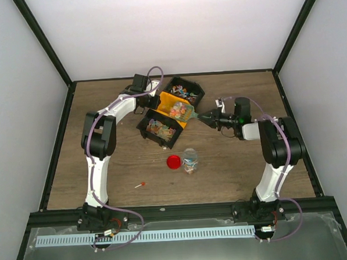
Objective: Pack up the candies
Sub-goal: Scoop the fake candies from the storage box, then place the fake candies in the packing bottle.
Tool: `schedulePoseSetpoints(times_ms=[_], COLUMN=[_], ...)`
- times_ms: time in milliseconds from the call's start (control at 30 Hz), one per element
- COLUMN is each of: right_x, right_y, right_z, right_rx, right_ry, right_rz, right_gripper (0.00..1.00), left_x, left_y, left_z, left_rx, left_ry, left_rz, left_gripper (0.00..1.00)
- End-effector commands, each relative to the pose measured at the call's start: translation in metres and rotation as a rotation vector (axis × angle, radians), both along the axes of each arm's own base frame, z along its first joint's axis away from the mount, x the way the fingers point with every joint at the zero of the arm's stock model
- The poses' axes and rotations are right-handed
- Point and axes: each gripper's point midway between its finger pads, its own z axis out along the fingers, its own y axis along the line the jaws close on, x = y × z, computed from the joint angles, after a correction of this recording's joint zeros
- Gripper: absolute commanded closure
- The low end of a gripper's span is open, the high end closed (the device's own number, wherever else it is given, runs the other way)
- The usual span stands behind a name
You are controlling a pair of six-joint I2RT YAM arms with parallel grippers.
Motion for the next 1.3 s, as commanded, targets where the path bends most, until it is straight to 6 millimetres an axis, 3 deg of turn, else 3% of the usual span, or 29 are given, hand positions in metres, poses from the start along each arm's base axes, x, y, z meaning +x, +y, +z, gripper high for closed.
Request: schedulePoseSetpoints(times_ms=[0, 267, 467, 667, 833, 967, 1133, 1267], right_x=[-0.013, -0.002, -0.009, -0.005, -0.002, -0.008, -0.010, -0.013], right_y=[-0.013, -0.012, -0.038, -0.014, -0.045, -0.023, -0.039, -0.022], right_z=[0.031, 0.043, 0.039, 0.047, 0.042, 0.049, 0.041, 0.038], right_rx=[0.068, 0.121, 0.097, 0.109, 0.080, 0.120, 0.112, 0.131], right_ry=[-0.082, -0.115, -0.113, -0.124, -0.118, -0.133, -0.118, -0.106], right_rz=[0.040, 0.047, 0.003, 0.051, -0.026, 0.036, -0.001, 0.037], right_gripper=[0.99, 0.99, 0.99, 0.99, 0.99, 0.99, 0.99, 0.99], left_x=[-0.014, -0.014, -0.014, -0.014, -0.014, -0.013, -0.014, -0.014], left_y=[0.011, 0.012, 0.014, 0.011, 0.016, 0.013, 0.015, 0.014], left_z=[-0.049, -0.048, -0.048, -0.049, -0.046, -0.045, -0.046, -0.047], left_rx=[0.066, 0.070, 0.079, 0.066, 0.087, 0.073, 0.083, 0.080], left_ry=[0.114, 0.112, 0.111, 0.115, 0.105, 0.104, 0.106, 0.108], left_rz=[0.025, 0.023, 0.027, 0.023, 0.029, 0.025, 0.026, 0.026], left_gripper=[0.96, 0.96, 0.96, 0.96, 0.96, 0.96, 0.96, 0.96])
